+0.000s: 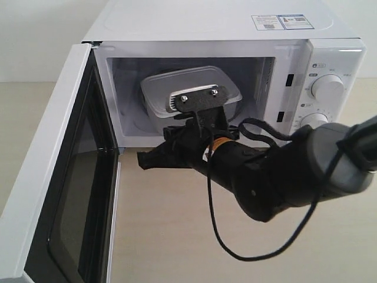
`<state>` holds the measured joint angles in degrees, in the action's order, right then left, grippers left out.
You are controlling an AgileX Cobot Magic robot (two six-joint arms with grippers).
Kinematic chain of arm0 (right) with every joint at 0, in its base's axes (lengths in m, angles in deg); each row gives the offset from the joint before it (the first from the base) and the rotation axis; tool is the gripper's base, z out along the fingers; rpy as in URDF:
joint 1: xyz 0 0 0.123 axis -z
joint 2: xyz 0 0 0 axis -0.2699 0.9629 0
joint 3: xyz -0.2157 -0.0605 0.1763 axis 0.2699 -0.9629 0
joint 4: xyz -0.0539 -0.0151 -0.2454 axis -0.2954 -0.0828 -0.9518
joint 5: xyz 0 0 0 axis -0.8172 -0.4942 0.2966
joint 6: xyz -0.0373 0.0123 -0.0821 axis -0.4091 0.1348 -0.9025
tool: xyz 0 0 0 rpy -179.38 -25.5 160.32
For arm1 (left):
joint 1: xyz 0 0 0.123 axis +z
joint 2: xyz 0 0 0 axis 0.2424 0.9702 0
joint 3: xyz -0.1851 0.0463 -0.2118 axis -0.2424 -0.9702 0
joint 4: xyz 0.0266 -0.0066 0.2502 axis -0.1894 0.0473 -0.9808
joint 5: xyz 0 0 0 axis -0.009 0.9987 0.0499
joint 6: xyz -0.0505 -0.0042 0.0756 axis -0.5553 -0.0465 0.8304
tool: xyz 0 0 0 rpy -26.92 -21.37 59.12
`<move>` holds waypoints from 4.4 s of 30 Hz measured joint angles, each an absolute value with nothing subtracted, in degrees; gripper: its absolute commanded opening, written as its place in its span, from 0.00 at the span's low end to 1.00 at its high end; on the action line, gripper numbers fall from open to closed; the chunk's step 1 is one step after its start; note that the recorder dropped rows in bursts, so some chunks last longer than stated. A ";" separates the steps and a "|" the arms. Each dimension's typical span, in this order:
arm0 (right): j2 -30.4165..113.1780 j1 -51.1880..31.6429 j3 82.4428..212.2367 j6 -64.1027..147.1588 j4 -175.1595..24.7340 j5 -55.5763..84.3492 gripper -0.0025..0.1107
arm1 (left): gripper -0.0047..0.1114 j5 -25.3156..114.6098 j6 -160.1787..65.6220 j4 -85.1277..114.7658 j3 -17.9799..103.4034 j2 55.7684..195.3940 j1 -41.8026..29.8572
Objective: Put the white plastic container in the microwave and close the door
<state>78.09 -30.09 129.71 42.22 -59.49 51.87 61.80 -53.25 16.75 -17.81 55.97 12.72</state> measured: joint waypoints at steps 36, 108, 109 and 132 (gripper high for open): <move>84.53 -21.76 144.44 41.57 -57.67 35.56 0.02 | 0.08 62.22 -53.25 16.75 -17.81 55.97 12.72; 15.36 -21.65 92.09 -12.09 -11.07 59.77 0.02 | 0.08 44.65 -53.25 16.75 -17.81 55.97 12.72; 15.36 -21.65 92.09 -12.09 -11.07 59.77 0.02 | 0.08 37.68 -53.84 16.88 -17.81 55.97 12.72; 15.36 -21.65 92.09 -11.73 -10.97 59.77 0.02 | 0.08 34.05 -56.27 5.43 7.09 56.35 12.72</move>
